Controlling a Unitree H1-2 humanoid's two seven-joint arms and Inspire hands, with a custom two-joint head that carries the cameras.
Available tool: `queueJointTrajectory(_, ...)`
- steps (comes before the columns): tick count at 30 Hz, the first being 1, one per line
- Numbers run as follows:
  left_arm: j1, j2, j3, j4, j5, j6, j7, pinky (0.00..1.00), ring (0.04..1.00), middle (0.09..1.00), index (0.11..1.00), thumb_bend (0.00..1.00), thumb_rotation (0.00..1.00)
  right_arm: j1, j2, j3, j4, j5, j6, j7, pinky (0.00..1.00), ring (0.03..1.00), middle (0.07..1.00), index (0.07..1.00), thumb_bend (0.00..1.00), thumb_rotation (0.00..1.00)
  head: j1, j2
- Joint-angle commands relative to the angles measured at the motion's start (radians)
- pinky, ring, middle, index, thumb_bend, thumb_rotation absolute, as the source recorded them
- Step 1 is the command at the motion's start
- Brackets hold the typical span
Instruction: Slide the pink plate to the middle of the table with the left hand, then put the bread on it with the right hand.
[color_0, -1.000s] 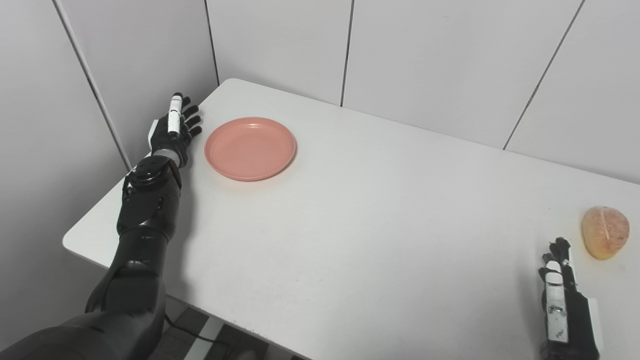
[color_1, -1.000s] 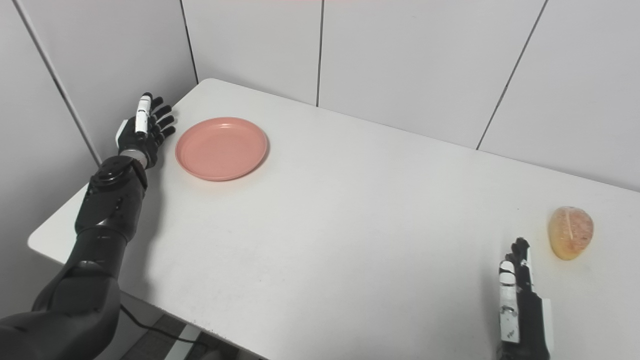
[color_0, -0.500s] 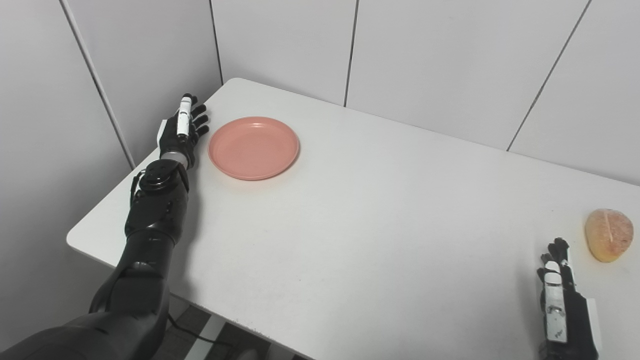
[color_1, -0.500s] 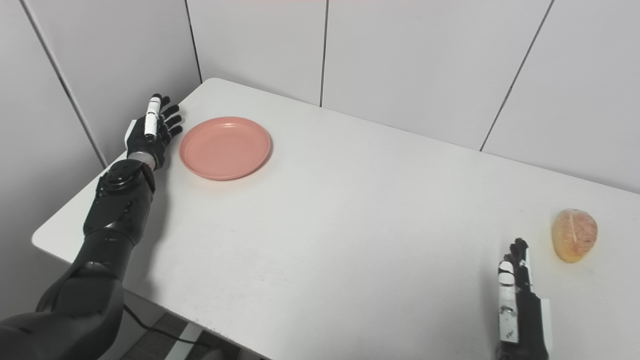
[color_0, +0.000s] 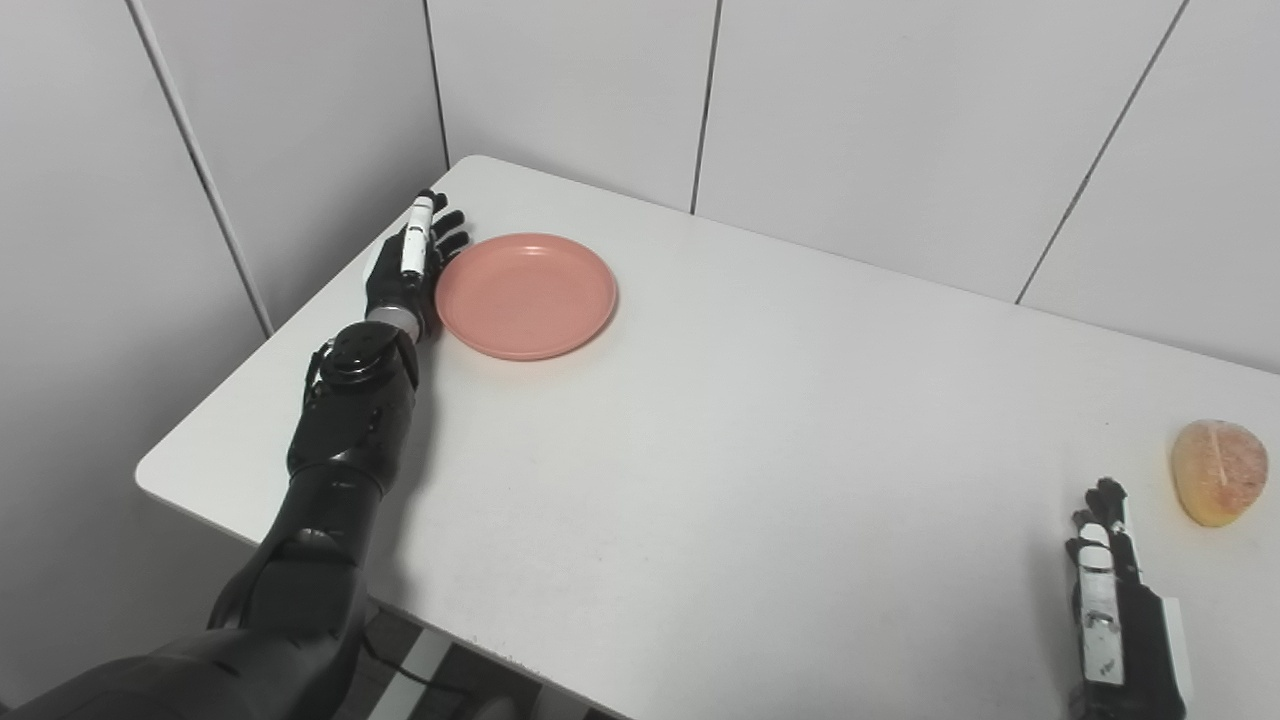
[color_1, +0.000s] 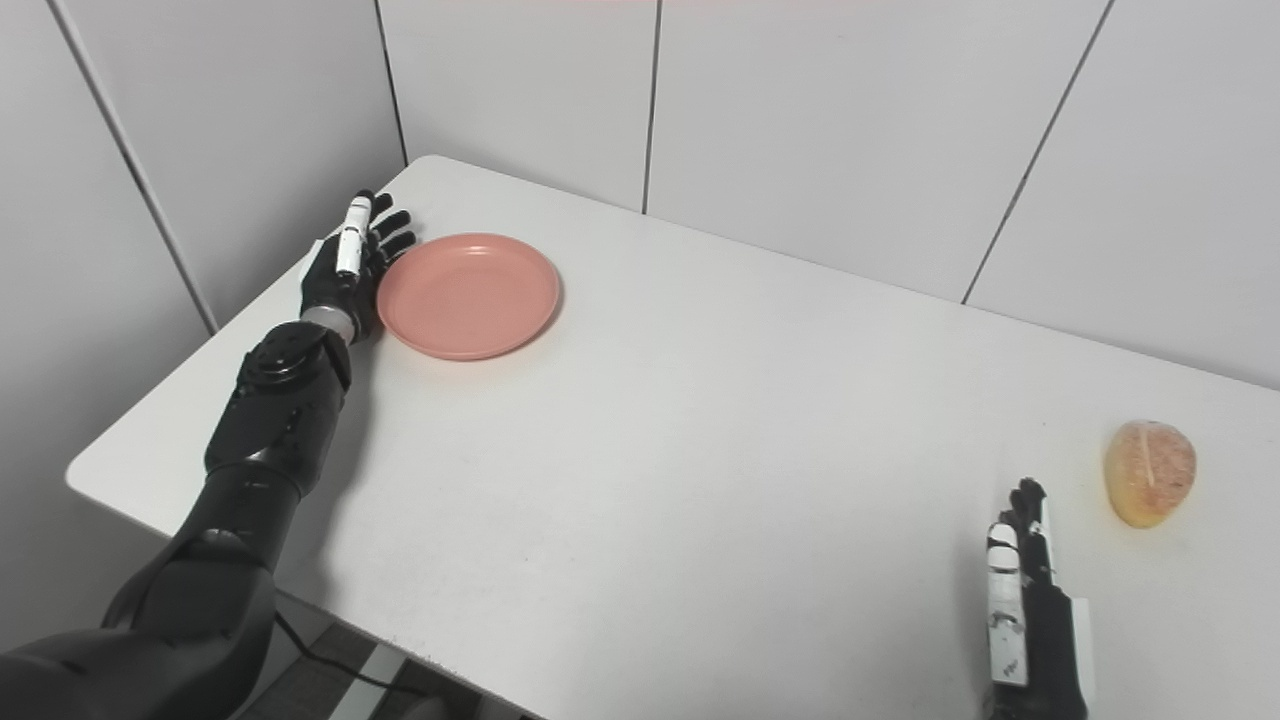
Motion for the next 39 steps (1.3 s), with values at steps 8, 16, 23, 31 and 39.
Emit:
queueJointTrajectory(8, -0.016, -0.075, -0.067, -0.017, -0.002, 0.059, -0.057, 0.89, 0.889, 0.902, 0.901, 0.32, 1.0, -0.021, 0.018, 0.001, -0.021, 0.002, -0.025, -0.003, 1.0, 0.991, 0.982, 0.975, 0.14, 1.0, -0.014, 0.001)
queueJointTrajectory(16, -0.026, -0.121, -0.116, -0.031, 0.002, 0.071, -0.068, 0.88, 0.88, 0.891, 0.884, 0.34, 1.0, -0.018, 0.025, 0.006, -0.027, -0.008, -0.016, -0.007, 0.99, 0.984, 0.978, 0.972, 0.15, 1.0, -0.032, 0.011)
queueJointTrajectory(23, -0.033, -0.145, -0.152, -0.054, 0.011, 0.071, -0.083, 0.86, 0.871, 0.881, 0.875, 0.36, 1.0, -0.021, 0.042, 0.006, -0.027, -0.008, -0.004, -0.01, 0.99, 0.985, 0.976, 0.97, 0.15, 1.0, -0.057, 0.023)
queueJointTrajectory(31, -0.014, -0.167, -0.213, -0.129, 0.037, 0.114, -0.095, 0.88, 0.883, 0.891, 0.877, 0.36, 1.0, -0.024, 0.066, 0.003, -0.022, 0.002, 0.008, -0.014, 0.98, 0.968, 0.967, 0.967, 0.16, 1.0, -0.089, 0.041)
queueJointTrajectory(39, 0.001, -0.204, -0.266, -0.204, 0.055, 0.16, -0.116, 0.85, 0.879, 0.885, 0.871, 0.35, 1.0, -0.02, 0.07, 0.016, -0.054, -0.052, 0.044, -0.023, 0.94, 0.958, 0.958, 0.948, 0.18, 1.0, -0.149, 0.073)
